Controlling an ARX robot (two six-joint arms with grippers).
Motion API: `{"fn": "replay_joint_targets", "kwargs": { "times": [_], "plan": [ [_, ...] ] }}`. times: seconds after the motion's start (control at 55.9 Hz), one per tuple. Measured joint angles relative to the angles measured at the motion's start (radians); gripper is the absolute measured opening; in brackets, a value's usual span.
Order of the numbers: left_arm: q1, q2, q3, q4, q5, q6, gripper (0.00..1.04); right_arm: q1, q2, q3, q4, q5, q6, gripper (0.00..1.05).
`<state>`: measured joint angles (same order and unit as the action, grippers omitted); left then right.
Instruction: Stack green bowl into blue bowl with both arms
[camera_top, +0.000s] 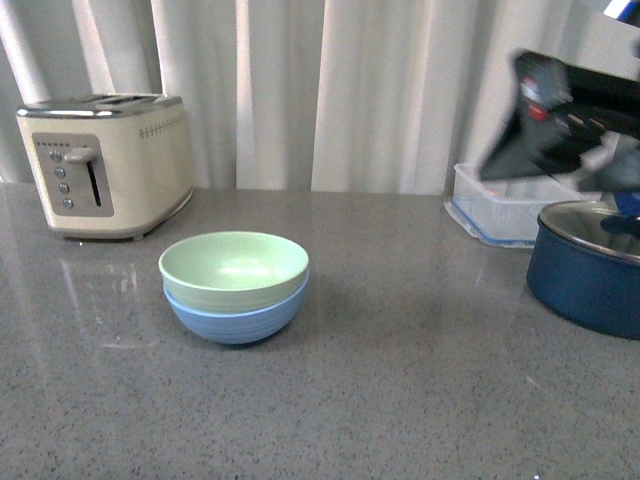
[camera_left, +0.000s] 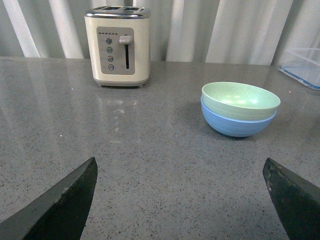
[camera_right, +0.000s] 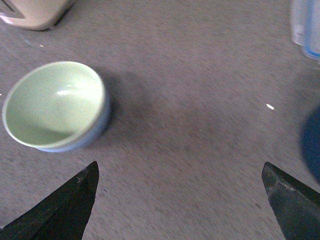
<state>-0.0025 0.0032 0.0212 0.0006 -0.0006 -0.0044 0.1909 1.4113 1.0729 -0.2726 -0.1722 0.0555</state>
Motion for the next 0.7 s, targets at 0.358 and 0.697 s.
{"fn": "replay_joint_targets", "kwargs": {
  "times": [0.358,0.697],
  "plan": [
    [0.0,0.0,0.0,0.0,-0.002,0.0,0.98,-0.04,-0.256,-0.585,0.927,0.318,-0.049,0.5],
    [0.0,0.0,0.0,0.0,-0.002,0.0,0.98,-0.107,-0.464,-0.844,0.982,0.25,-0.055,0.01]
  ]
}}
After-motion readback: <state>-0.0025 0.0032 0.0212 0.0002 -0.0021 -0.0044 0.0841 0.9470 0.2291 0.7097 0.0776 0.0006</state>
